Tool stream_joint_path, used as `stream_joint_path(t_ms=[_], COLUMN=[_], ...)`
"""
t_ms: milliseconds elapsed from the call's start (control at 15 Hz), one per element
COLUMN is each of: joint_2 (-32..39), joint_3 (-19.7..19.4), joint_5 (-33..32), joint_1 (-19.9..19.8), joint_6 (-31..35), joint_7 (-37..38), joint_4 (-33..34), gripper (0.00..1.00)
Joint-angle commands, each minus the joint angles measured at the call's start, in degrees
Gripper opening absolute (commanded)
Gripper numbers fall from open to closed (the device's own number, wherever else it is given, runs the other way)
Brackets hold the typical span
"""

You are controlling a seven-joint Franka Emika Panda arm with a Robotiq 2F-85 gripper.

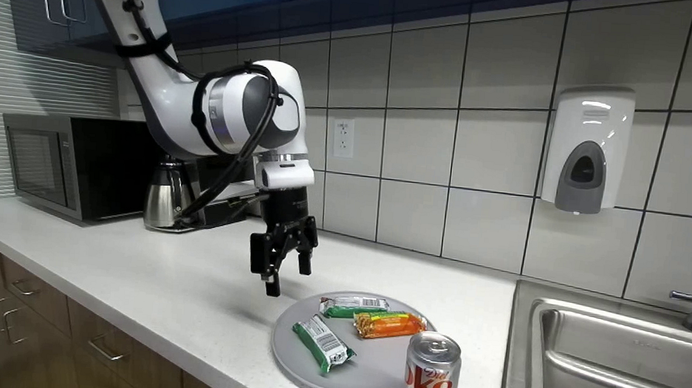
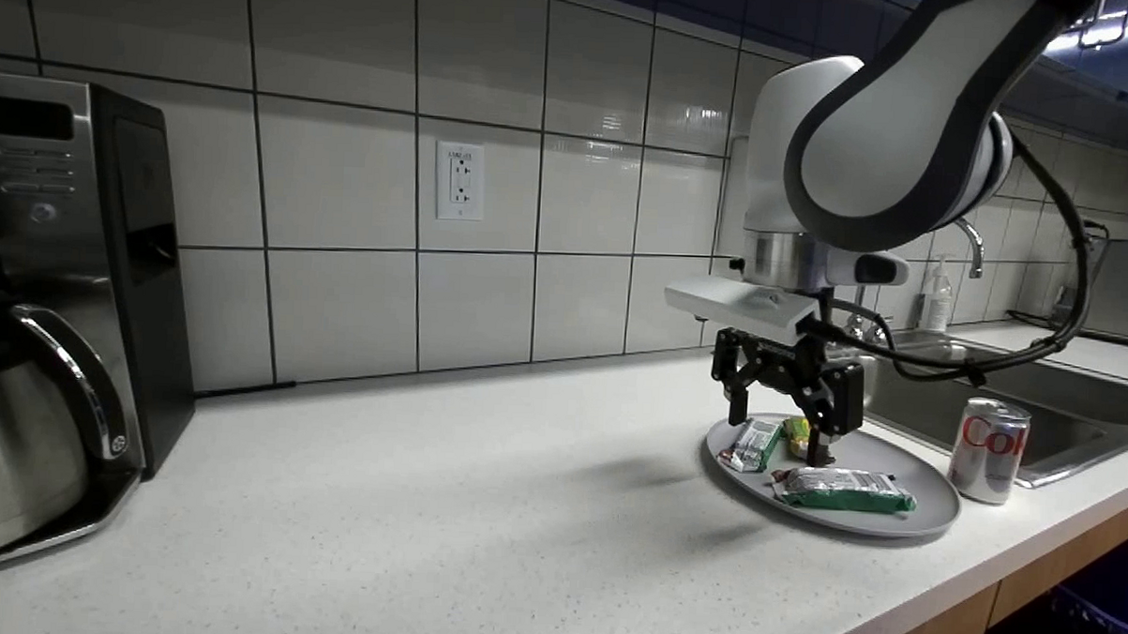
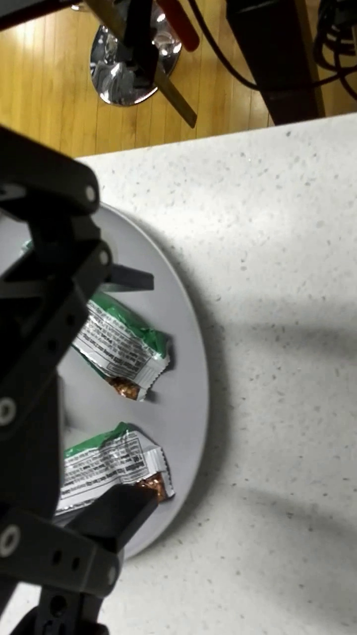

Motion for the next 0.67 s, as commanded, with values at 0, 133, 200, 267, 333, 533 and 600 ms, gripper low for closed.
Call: stream_joint_path(t_ms=[0, 133, 200, 267, 333, 533, 600], joint_2=[-3.41, -3.87, -4.14, -4.43, -4.66, -5.36, -5.6], joint_3=[3.2, 4.25, 4.6, 4.73, 4.81, 5.17, 5.37], joint_5=[5.63, 9.22, 11.09, 12.53, 13.81, 17.18, 18.63], joint_1=[-2.71, -3.02, -3.19, -3.29, -3.24, -3.15, -3.18], joint_6=[1.77, 1.95, 1.75, 1.52, 1.25, 0.96, 0.86], joint_7=[-14.91, -23.0, -27.03, -31.18, -34.68, -45.36, -49.06], joint_4=[-3.57, -4.43, -4.73, -5.01, -5.21, -5.89, -6.05], gripper=[1.0, 1.0, 1.0, 1.0, 1.0, 1.0, 1.0])
